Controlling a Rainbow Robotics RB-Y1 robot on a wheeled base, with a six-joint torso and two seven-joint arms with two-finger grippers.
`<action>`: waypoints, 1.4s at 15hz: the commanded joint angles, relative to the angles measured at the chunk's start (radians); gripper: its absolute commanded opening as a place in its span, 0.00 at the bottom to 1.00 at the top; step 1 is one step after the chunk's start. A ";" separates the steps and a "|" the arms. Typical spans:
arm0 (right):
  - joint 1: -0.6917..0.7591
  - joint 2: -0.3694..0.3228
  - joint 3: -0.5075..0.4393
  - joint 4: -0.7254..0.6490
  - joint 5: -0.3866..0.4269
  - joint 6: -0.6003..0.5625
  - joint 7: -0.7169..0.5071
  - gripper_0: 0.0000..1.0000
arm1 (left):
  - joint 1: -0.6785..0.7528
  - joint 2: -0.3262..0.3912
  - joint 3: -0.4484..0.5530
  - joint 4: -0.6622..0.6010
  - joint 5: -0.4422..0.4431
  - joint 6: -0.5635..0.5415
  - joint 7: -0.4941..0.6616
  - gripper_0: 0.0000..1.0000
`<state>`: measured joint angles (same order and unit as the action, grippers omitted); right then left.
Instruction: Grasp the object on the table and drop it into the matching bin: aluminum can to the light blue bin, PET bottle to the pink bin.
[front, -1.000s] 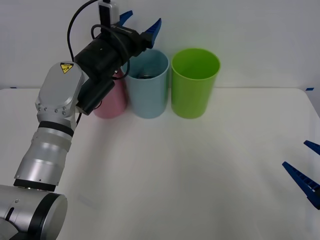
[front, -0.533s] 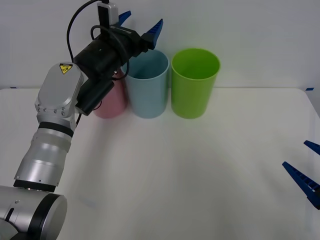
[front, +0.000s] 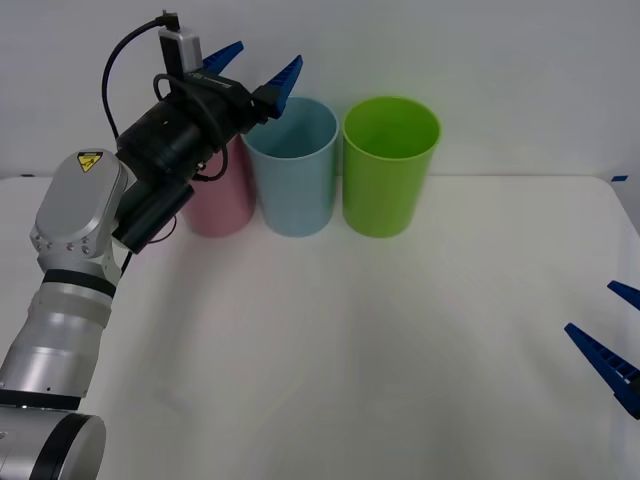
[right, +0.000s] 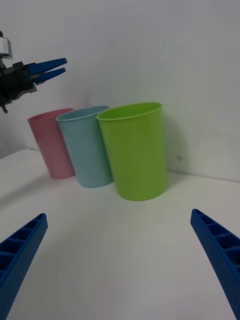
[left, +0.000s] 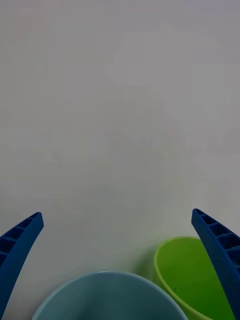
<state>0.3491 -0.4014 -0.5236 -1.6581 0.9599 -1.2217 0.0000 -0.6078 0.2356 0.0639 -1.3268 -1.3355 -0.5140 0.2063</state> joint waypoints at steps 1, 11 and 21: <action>0.000 0.000 0.000 0.000 0.000 0.000 0.000 1.00 | 0.088 0.027 0.002 -0.080 0.059 -0.003 -0.008 1.00; 0.000 0.000 0.000 0.000 0.000 0.000 0.000 1.00 | 0.286 0.100 0.096 -0.166 0.176 -0.170 -0.048 1.00; 0.000 0.000 0.000 0.000 0.000 0.000 0.000 1.00 | 0.473 0.197 0.292 -0.164 0.206 -0.456 -0.148 1.00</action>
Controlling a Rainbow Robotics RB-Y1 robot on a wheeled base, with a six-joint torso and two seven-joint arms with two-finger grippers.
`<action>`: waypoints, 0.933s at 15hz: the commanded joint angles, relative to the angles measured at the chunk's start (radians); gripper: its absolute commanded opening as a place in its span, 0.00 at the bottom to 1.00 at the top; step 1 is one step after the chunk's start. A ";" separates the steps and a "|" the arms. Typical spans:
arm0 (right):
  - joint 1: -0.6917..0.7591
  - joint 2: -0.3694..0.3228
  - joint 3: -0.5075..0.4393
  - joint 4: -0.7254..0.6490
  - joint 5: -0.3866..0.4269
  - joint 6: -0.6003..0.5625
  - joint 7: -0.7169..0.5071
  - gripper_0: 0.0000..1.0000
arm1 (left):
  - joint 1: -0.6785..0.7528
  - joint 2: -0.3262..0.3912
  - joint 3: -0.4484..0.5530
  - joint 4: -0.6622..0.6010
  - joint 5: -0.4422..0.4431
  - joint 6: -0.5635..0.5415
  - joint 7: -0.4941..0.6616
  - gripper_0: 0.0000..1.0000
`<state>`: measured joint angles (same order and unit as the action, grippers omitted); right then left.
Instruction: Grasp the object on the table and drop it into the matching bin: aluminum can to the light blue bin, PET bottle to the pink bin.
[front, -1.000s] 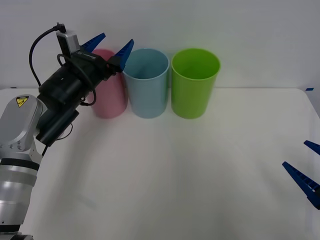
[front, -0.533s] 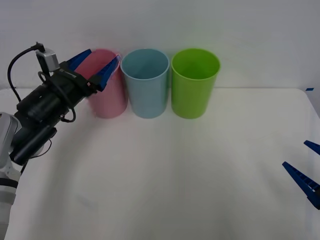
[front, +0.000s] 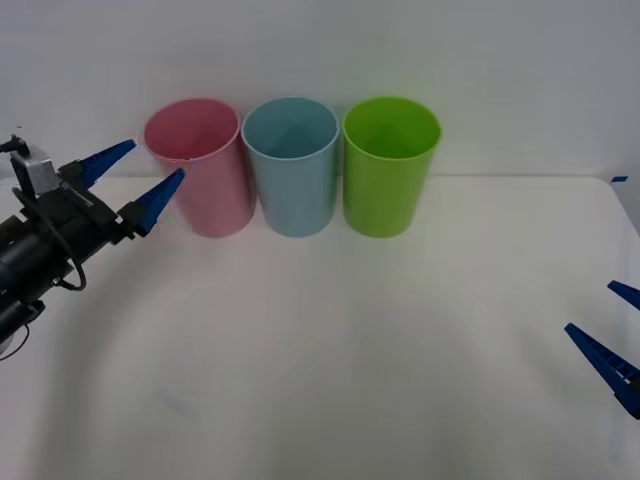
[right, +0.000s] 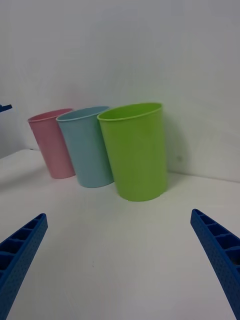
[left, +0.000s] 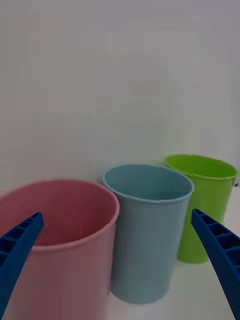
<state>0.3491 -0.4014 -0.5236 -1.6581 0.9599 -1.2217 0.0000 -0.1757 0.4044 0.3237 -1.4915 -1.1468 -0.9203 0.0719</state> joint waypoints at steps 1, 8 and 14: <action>0.000 0.000 0.000 0.000 0.000 0.000 0.000 1.00 | 0.061 0.036 0.055 0.000 0.021 -0.077 -0.020 1.00; 0.000 0.000 0.000 0.000 0.000 0.000 0.000 1.00 | 0.219 0.073 0.163 -0.001 0.088 -0.187 -0.150 1.00; 0.000 0.000 0.000 0.000 0.000 0.000 0.000 1.00 | 0.331 0.136 0.195 -0.026 0.180 -0.247 -0.188 1.00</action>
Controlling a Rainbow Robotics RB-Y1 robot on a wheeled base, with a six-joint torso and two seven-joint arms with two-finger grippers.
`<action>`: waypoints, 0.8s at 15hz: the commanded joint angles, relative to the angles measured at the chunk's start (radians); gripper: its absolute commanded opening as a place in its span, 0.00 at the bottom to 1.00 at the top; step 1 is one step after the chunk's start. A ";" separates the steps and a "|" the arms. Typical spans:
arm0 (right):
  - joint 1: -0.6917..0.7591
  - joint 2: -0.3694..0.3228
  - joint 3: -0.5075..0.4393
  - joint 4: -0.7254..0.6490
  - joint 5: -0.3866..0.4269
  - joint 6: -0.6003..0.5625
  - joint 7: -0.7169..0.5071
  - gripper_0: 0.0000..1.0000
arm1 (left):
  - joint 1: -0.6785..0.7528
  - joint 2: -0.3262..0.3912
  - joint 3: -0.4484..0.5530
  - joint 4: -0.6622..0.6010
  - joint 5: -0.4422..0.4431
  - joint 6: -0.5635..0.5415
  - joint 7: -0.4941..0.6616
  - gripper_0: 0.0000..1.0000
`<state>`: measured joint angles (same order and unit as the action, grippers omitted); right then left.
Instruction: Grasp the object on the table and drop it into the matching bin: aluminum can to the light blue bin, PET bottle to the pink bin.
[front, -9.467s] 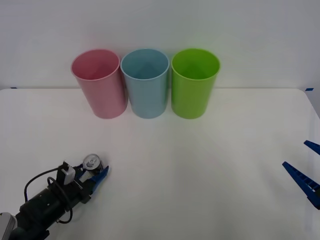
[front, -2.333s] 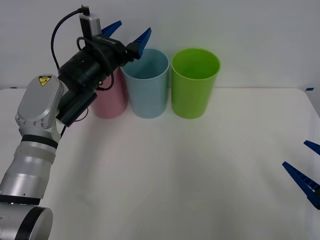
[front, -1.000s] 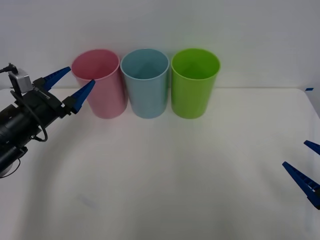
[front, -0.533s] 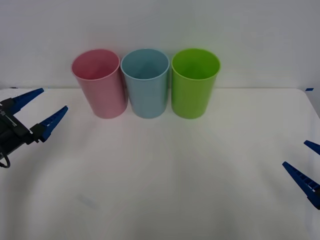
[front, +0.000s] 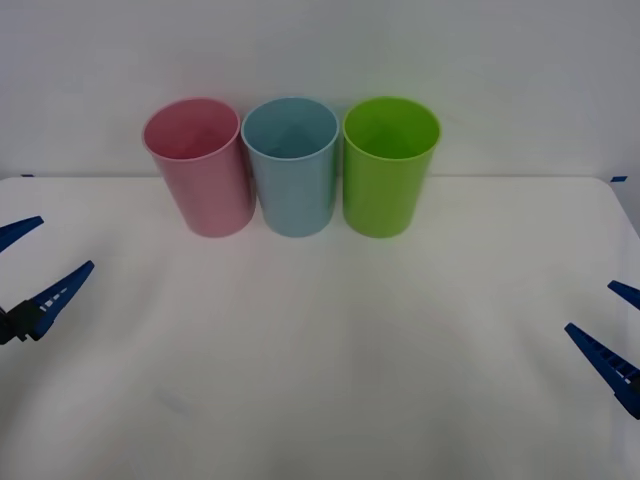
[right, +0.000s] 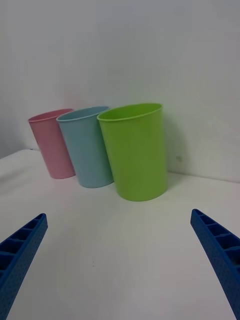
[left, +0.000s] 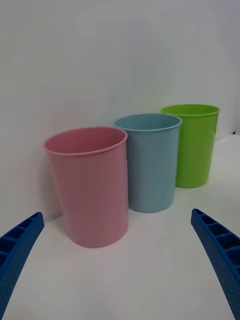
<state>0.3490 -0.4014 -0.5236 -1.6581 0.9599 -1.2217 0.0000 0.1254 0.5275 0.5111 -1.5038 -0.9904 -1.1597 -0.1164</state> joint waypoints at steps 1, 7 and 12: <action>0.000 0.000 0.000 0.000 0.000 0.000 0.000 1.00 | 0.049 0.016 0.023 -0.026 0.032 -0.018 0.000 1.00; 0.000 0.000 0.000 0.000 0.000 0.000 0.000 1.00 | 0.102 0.025 0.102 -0.045 0.038 -0.061 0.007 1.00; 0.000 0.000 0.000 0.000 0.000 0.000 0.000 1.00 | 0.128 0.036 0.125 -0.050 0.042 -0.047 0.026 1.00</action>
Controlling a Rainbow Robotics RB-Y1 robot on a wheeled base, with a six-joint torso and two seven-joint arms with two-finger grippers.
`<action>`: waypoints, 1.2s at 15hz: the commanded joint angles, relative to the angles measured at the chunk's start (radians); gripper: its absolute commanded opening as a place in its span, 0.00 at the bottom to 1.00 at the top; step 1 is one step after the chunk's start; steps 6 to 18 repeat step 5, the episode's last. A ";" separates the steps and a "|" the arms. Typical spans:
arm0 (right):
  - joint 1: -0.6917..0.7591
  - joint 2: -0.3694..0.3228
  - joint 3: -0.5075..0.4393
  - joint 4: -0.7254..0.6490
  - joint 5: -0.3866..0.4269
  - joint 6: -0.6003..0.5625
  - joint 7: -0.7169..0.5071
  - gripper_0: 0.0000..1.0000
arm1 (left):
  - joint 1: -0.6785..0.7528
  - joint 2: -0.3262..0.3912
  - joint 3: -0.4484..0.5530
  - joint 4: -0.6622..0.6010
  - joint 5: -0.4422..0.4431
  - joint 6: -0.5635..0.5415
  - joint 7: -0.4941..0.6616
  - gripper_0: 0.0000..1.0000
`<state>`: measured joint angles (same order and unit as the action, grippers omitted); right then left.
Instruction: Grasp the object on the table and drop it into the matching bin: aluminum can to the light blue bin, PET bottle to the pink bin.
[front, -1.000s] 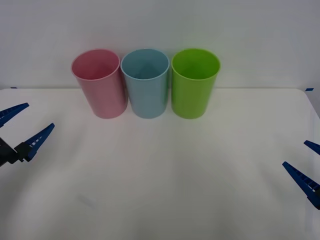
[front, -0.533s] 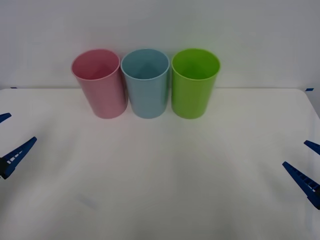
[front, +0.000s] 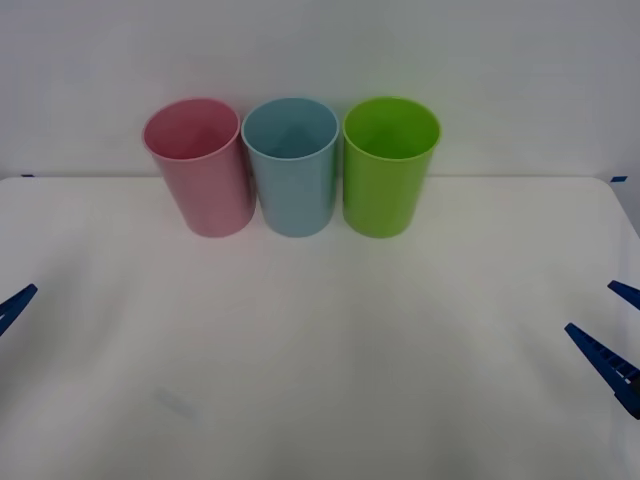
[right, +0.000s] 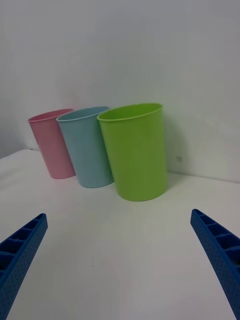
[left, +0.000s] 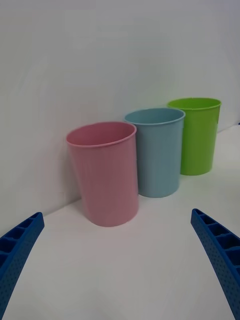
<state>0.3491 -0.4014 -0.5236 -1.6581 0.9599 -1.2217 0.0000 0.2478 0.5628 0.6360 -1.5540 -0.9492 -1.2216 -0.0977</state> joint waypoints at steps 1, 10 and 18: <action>0.000 0.000 0.000 0.000 0.000 0.000 0.000 1.00 | 0.008 0.000 -0.001 0.000 0.001 0.024 0.009 1.00; 0.000 0.000 0.000 0.000 0.000 0.000 0.000 1.00 | 0.008 0.000 -0.001 0.000 0.001 0.024 0.009 1.00; 0.000 0.000 0.000 0.000 0.000 0.000 0.000 1.00 | 0.008 0.000 -0.001 0.000 0.001 0.024 0.009 1.00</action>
